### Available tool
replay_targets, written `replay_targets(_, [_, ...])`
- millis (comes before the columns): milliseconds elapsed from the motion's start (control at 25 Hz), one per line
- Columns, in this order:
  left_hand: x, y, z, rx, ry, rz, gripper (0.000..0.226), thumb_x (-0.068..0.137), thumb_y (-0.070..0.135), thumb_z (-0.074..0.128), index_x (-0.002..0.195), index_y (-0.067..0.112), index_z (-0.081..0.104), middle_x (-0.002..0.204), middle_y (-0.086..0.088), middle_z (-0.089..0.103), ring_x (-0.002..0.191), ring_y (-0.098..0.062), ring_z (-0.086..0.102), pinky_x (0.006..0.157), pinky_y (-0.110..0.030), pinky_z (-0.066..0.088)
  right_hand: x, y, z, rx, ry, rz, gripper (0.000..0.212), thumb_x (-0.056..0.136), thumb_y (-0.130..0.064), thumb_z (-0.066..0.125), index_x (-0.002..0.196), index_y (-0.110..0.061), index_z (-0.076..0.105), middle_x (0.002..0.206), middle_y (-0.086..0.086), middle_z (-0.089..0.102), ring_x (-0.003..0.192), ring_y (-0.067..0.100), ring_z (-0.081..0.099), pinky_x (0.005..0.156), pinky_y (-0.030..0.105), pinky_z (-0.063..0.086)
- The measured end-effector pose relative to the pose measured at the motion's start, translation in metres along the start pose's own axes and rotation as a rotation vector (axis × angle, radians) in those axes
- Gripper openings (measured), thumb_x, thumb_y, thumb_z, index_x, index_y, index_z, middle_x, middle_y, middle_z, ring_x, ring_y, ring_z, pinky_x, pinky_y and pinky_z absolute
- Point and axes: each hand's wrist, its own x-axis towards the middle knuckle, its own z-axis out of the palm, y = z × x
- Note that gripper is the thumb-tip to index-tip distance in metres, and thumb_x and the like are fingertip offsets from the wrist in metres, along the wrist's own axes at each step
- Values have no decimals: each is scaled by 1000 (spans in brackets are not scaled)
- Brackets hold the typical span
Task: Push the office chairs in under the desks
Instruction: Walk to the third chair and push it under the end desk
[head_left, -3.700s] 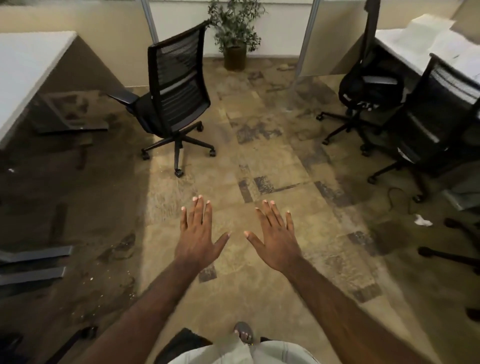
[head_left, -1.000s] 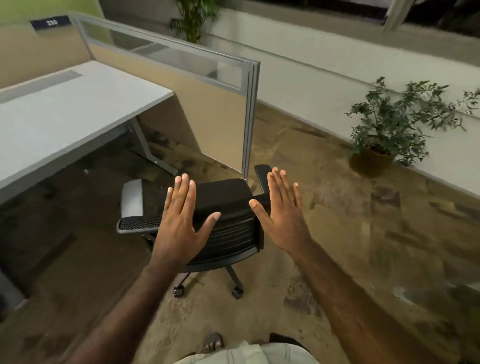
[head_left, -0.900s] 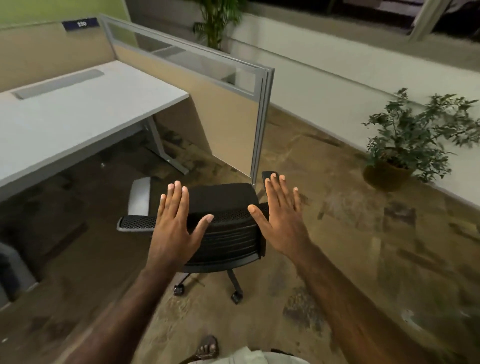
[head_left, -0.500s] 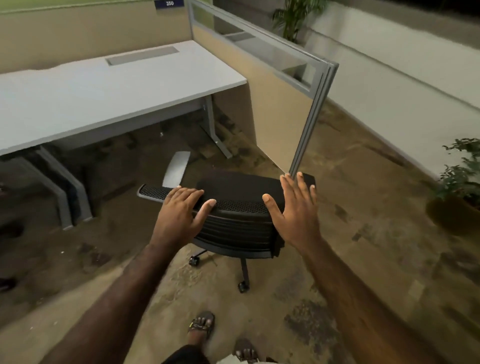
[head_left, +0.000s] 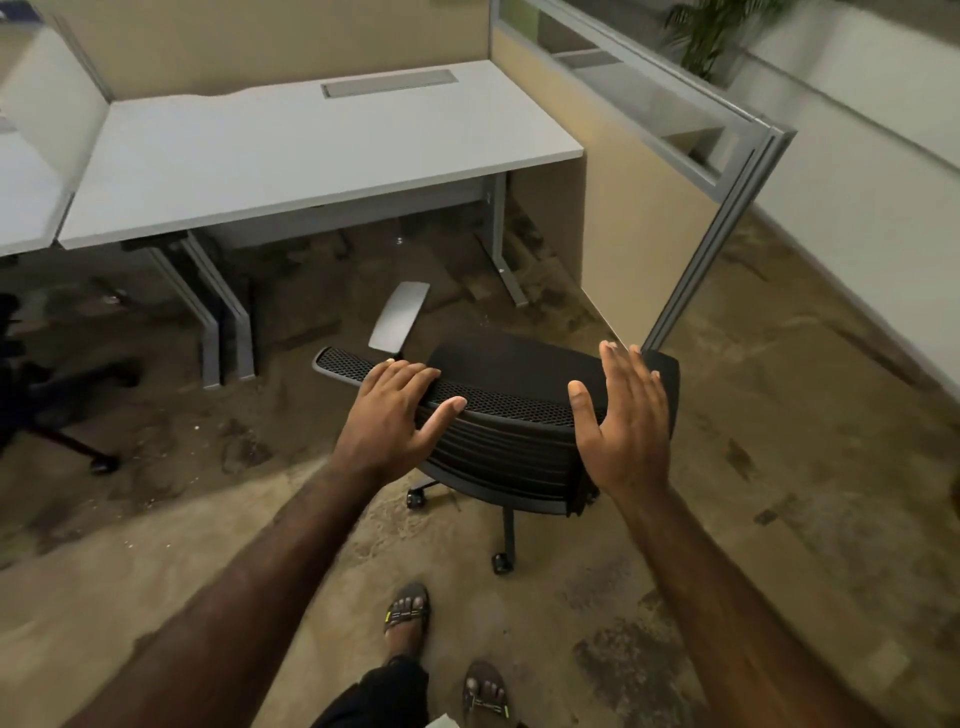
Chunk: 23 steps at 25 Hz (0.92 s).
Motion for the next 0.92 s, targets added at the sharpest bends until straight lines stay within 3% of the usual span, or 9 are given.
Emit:
replay_targets(200, [0, -5, 8, 30, 47, -6, 79, 105, 74, 23, 151, 18, 56, 151, -3, 60, 146, -20, 47, 129, -41, 20, 15, 5, 3, 15, -31, -43, 74, 109, -64, 37, 166, -16, 42, 171, 4, 43, 164, 23, 27, 133, 53, 21])
replay_targets(520, [33, -23, 19, 60, 116, -11, 70, 107, 70, 30, 145, 18, 58, 144, -2, 63, 141, -21, 50, 125, -42, 27, 62, 6, 18, 31, -121, -63, 76, 108, -67, 35, 166, -18, 43, 173, 2, 39, 165, 19, 24, 134, 52, 20])
replay_targets(920, [101, -91, 15, 53, 157, -32, 65, 106, 67, 36, 139, 17, 62, 139, -1, 65, 138, -21, 51, 124, -43, 27, 133, -37, 73, -125, -102, -85, 57, 112, -48, 33, 155, -22, 59, 171, 3, 43, 166, 31, 19, 133, 62, 10])
